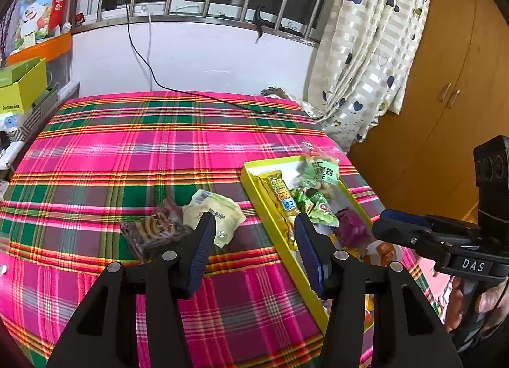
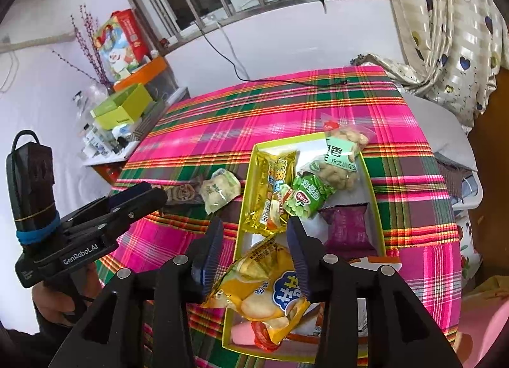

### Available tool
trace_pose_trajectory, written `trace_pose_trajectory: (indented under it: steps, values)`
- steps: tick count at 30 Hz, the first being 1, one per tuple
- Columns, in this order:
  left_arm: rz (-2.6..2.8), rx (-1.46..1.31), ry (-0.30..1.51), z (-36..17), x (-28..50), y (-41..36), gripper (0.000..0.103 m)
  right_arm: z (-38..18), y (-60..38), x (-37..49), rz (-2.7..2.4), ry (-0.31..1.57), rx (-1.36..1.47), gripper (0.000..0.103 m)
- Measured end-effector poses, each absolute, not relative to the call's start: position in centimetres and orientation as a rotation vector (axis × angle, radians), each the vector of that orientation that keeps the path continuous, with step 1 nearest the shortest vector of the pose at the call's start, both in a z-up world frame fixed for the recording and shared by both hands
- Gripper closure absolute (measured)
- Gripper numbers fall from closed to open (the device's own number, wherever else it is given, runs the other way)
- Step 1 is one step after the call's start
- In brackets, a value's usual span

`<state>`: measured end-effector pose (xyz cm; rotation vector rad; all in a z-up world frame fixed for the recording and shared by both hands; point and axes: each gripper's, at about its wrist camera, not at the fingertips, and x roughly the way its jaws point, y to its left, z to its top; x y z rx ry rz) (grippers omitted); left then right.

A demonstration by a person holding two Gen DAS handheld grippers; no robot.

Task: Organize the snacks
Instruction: 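Move both tools from the box toward the brown packet and cream bag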

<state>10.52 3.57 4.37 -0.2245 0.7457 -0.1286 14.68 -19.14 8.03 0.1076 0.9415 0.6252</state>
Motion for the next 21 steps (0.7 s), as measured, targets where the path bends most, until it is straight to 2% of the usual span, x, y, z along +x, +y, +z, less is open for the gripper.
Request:
trace_pose_trajectory:
  steps: [21]
  values:
    - [0.032,-0.327,0.796,0.7,8.9,10.4,0.05,7.3,-16.1,14.9,0.699,0.969,0.056,0.06]
